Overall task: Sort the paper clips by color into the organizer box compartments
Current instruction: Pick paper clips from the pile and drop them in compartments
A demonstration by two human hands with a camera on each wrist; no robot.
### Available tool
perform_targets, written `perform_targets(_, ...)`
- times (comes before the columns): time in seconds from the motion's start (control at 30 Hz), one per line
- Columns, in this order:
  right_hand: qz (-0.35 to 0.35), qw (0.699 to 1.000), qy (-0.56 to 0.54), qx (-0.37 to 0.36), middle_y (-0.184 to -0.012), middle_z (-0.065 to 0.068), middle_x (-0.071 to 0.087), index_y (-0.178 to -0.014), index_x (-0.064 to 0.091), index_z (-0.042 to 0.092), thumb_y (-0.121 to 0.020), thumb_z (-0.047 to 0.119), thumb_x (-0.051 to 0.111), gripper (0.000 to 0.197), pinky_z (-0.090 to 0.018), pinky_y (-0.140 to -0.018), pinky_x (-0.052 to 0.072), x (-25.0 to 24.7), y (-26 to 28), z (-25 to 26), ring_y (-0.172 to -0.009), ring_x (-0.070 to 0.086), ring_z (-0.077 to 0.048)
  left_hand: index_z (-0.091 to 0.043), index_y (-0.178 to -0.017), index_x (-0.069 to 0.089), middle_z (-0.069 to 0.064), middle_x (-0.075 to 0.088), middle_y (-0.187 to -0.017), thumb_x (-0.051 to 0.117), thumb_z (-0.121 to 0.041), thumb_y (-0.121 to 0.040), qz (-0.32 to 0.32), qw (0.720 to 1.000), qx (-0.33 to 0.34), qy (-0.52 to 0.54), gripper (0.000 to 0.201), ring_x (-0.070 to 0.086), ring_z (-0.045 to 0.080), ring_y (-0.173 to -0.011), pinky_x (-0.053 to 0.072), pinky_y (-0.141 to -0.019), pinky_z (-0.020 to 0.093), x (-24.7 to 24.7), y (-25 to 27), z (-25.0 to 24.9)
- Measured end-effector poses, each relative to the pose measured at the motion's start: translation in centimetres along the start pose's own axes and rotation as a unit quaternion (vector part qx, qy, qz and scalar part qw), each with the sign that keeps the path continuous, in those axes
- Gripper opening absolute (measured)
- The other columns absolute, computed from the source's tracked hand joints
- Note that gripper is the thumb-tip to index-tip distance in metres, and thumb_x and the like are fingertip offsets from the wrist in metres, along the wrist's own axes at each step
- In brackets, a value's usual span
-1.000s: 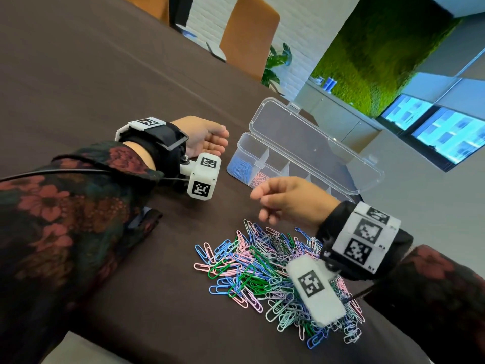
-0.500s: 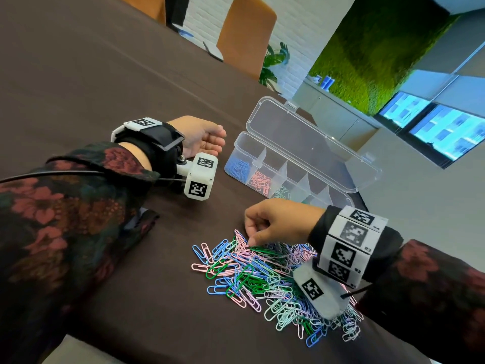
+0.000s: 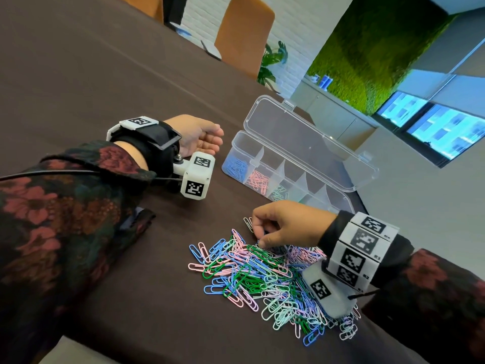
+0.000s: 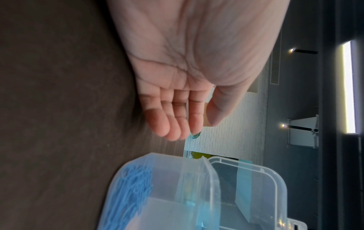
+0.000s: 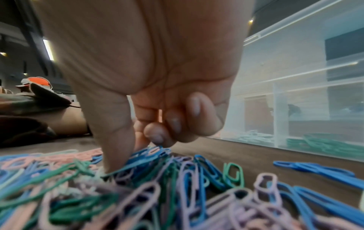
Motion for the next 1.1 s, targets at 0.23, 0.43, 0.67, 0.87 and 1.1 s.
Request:
perform_targets(0.23, -0.093, 0.962, -0.254, 0.031, -0.064, 0.005, 0.055, -0.074, 0.052, 0.015, -0.087, 0.000, 0.062, 0.022, -0.014, -0.048, 0.035, -0.7, 0.7, -2.5, -0.050, 0.045, -0.004, -0.008, -0.089, 0.058, 0.004, 0.057, -0.081, 0.048, -0.023, -0.097, 0.000, 1.000, -0.001, -0.002, 0.019, 0.056, 0.014, -0.067, 0.052, -0.050, 0.017, -0.1, 0.0, 0.0)
perform_targets(0.43, -0.164, 0.799, -0.570, 0.097, -0.063, -0.006, 0.040, -0.089, 0.054, 0.007, -0.090, -0.010, 0.029, 0.030, -0.019, -0.040, 0.029, -0.5, 0.3, -4.3, -0.047, 0.037, -0.012, -0.008, -0.088, 0.058, 0.004, 0.057, -0.080, 0.047, -0.022, -0.098, 0.003, 1.000, 0.002, -0.003, 0.020, 0.055, 0.014, -0.067, 0.050, -0.053, 0.017, -0.1, -0.2, 0.0)
perform_targets(0.67, -0.119, 0.810, -0.559, 0.133, -0.066, -0.005, 0.045, -0.076, 0.055, 0.008, -0.093, 0.008, 0.038, 0.024, -0.018, -0.040, 0.030, 0.4, -0.5, -3.0, -0.049, 0.039, -0.012, -0.009, -0.088, 0.058, 0.004, 0.057, -0.080, 0.047, -0.022, -0.098, 0.002, 1.000, 0.001, -0.003, 0.020, 0.055, 0.014, -0.068, 0.051, -0.052, 0.017, -0.1, -0.1, 0.0)
perform_targets(0.87, -0.055, 0.987, -0.071, 0.132, -0.068, 0.008, 0.053, -0.084, 0.059, 0.017, -0.087, 0.021, 0.065, 0.008, -0.013, -0.051, 0.034, -0.4, -0.6, -1.4, -0.053, 0.044, 0.000, -0.008, -0.088, 0.058, 0.004, 0.057, -0.080, 0.047, -0.022, -0.098, 0.001, 1.000, 0.003, 0.000, 0.020, 0.055, 0.015, -0.068, 0.052, -0.050, 0.016, -0.1, 0.0, 0.0)
perform_targets(1.1, -0.100, 0.930, -0.329, 0.127, -0.052, 0.006, 0.048, -0.068, 0.045, 0.015, -0.091, 0.002, 0.053, 0.028, -0.015, -0.041, 0.029, -0.5, 0.2, -2.5, -0.043, 0.037, -0.006, -0.008, -0.088, 0.058, 0.004, 0.057, -0.080, 0.048, -0.022, -0.097, 0.002, 1.000, 0.000, 0.000, 0.020, 0.055, 0.014, -0.068, 0.051, -0.050, 0.017, 0.0, 0.1, 0.0)
Point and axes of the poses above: each hand's wrist, its own y-axis away from the middle knuckle, its own x-axis out of the palm, z = x × y, the point moved 5 cm from there along -y, towards the middle knuckle
